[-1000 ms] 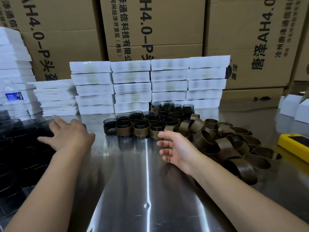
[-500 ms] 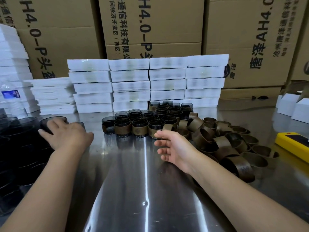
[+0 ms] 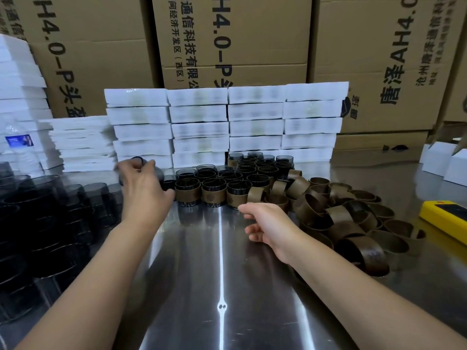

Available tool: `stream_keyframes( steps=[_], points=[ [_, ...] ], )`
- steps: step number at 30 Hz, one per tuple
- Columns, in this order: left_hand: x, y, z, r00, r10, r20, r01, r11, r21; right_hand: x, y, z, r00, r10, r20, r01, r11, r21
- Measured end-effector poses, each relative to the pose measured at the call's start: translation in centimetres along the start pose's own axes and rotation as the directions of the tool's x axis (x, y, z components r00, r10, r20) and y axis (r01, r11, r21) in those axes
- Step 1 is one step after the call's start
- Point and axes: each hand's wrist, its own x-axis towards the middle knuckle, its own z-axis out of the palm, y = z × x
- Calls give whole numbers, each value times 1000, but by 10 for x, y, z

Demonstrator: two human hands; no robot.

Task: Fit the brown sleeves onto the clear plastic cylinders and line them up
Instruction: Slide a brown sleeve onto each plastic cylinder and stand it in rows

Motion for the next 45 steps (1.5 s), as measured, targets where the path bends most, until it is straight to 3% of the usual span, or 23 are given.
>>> stream_keyframes(
  steps=[3,6,12,14,16,18,26,35,41,45],
  points=[
    [-4,10,0,1000,8,17,-5,991,-135,4,6,2,997,-65,-34,61,992,-113],
    [-6,15,4,992,-74,102,95,969,-227,8,10,3,984,-159,-76,139,965,-221],
    [-16,20,24,967,-118,226,199,906,-374,13,11,4,983,-165,-75,141,956,-257],
    [-18,23,31,924,-191,331,350,773,-529,17,11,3,984,-152,-94,126,964,-235],
    [-21,27,36,865,-225,448,493,547,-677,21,12,2,982,-145,-118,118,971,-209],
    [-24,25,43,819,-212,533,571,386,-725,24,13,2,977,-151,-148,121,973,-197],
    [-30,15,54,718,-203,666,694,121,-710,31,17,-1,962,-168,-215,123,971,-207],
    [-35,20,51,686,-98,721,724,6,-689,32,15,-1,970,-158,-186,132,980,-149],
    [-40,26,54,651,5,759,756,94,-648,33,15,-2,981,-164,-100,147,976,-160],
    [-40,25,54,651,14,759,755,98,-649,31,15,-2,990,-140,-18,136,978,-158]
  ],
)
